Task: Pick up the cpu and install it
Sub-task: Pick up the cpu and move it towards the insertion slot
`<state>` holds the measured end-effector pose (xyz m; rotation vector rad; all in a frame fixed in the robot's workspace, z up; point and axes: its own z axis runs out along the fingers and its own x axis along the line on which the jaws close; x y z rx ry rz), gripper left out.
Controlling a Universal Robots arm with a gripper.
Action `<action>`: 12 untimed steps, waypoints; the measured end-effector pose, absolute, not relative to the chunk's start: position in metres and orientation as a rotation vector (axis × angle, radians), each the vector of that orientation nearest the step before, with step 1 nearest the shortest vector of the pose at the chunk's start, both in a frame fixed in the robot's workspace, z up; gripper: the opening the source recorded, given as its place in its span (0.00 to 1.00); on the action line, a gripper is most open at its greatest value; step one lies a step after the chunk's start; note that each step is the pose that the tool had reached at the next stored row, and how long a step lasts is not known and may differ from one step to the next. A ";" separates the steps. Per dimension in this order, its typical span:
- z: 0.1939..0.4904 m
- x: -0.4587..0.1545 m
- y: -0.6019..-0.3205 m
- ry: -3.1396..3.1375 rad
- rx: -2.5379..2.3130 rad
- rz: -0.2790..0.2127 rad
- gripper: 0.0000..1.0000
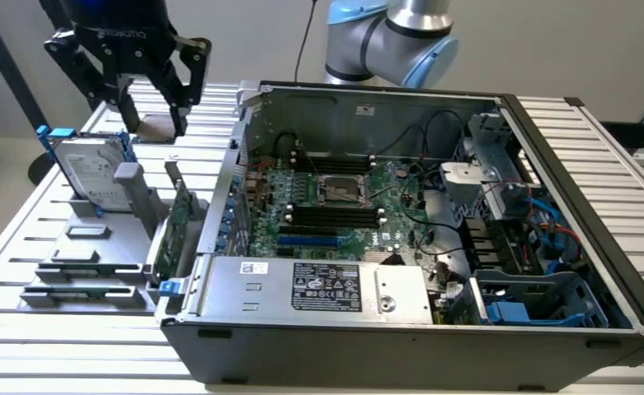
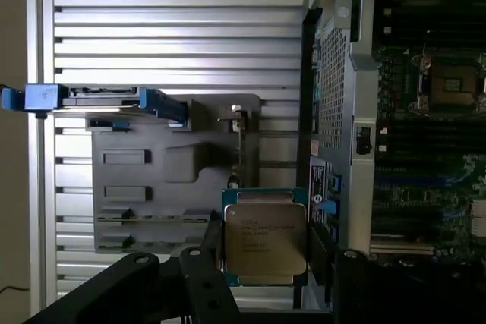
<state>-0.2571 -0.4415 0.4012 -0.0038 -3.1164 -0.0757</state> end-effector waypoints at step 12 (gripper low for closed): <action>0.401 -0.208 -0.430 -3.116 -0.004 -0.076 0.55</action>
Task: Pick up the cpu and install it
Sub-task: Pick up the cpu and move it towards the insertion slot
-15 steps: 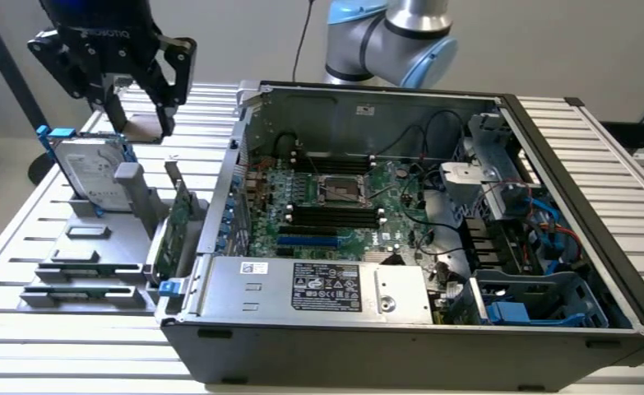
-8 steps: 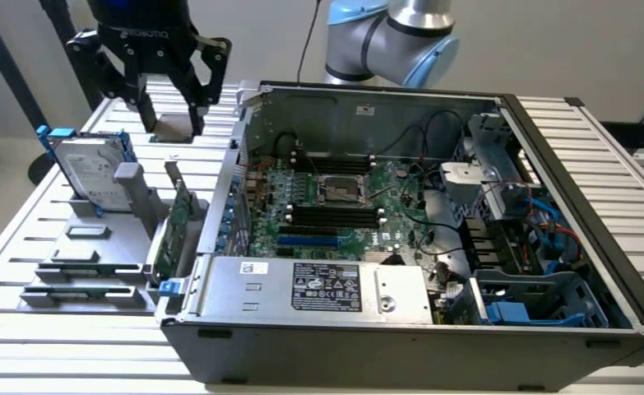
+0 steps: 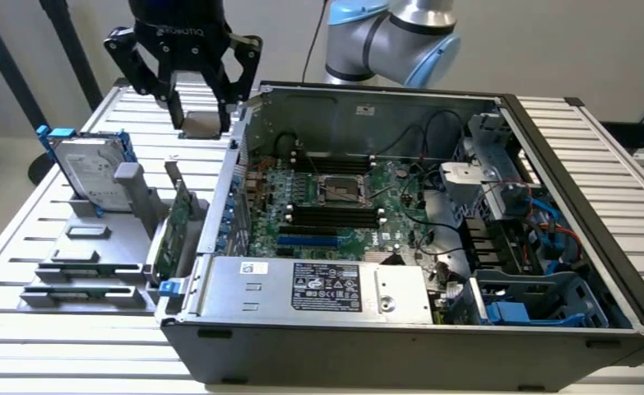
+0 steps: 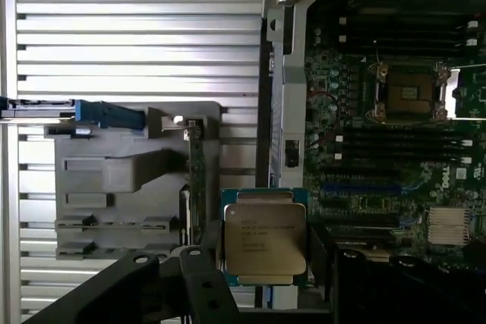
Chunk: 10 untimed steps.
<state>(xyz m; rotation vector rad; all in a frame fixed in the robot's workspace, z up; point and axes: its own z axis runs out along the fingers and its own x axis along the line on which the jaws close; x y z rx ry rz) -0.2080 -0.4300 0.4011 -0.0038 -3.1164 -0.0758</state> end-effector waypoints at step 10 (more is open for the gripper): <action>0.401 -0.180 -0.408 -3.116 -0.004 -0.076 0.55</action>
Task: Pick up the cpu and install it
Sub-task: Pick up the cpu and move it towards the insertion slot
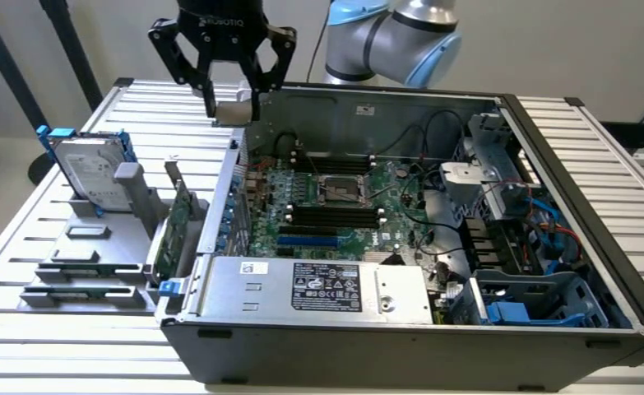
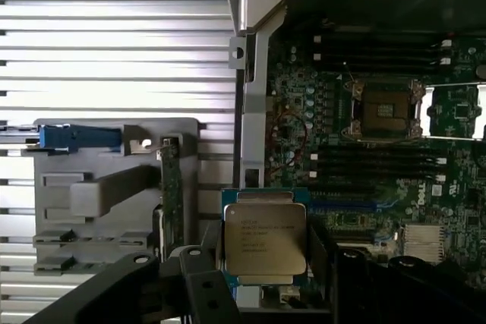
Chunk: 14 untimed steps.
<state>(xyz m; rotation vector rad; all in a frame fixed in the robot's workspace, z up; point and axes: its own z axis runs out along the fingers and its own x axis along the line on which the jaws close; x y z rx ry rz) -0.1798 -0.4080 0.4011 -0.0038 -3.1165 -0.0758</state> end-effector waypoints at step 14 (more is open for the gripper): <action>0.389 -0.127 -0.372 -3.116 -0.004 -0.076 0.55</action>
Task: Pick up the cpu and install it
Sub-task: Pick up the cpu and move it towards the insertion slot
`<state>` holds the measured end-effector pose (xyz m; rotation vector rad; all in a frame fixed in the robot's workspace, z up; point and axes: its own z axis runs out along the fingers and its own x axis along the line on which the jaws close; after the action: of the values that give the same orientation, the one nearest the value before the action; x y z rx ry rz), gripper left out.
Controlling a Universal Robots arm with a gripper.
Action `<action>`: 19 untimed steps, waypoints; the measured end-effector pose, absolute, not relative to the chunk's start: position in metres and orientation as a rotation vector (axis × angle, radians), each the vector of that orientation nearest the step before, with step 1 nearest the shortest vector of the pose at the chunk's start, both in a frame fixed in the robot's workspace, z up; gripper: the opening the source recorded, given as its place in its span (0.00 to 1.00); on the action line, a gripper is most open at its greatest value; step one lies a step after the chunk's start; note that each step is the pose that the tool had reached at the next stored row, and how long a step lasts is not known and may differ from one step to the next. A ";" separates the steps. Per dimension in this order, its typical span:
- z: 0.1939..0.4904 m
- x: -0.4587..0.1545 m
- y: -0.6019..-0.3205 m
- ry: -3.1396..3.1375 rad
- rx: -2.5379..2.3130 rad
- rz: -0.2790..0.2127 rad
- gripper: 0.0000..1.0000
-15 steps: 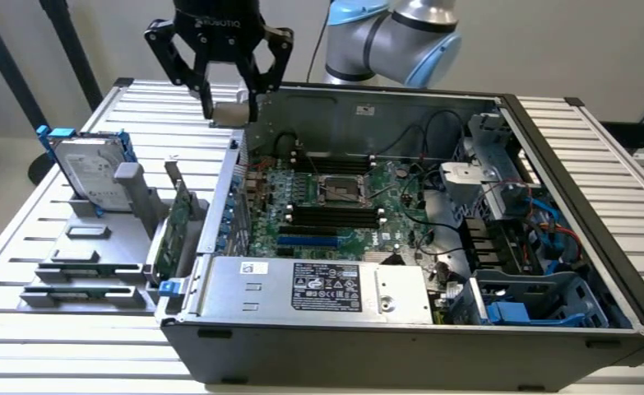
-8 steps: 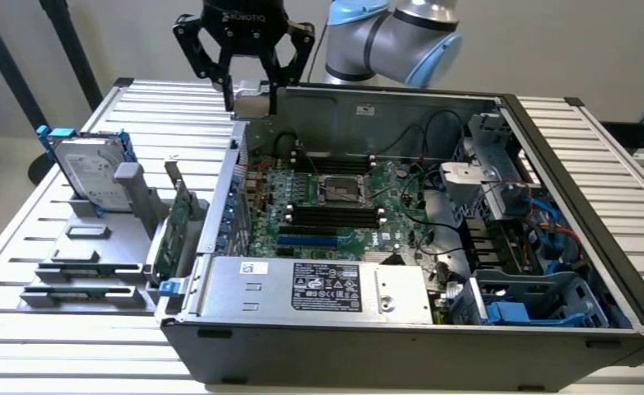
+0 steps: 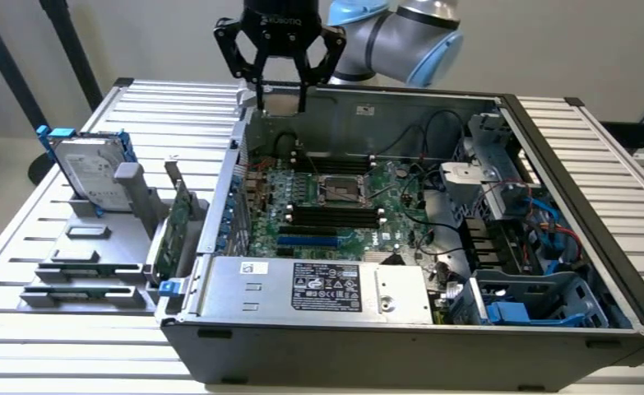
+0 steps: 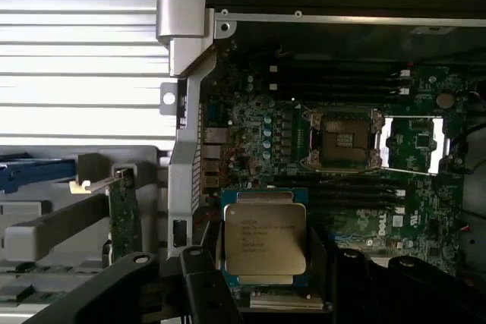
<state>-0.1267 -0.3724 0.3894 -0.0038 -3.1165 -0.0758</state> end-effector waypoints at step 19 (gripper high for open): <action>0.355 -0.047 -0.332 -3.116 -0.004 -0.076 0.55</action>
<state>-0.0469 -0.3324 0.3550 -0.0039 -3.1163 -0.0757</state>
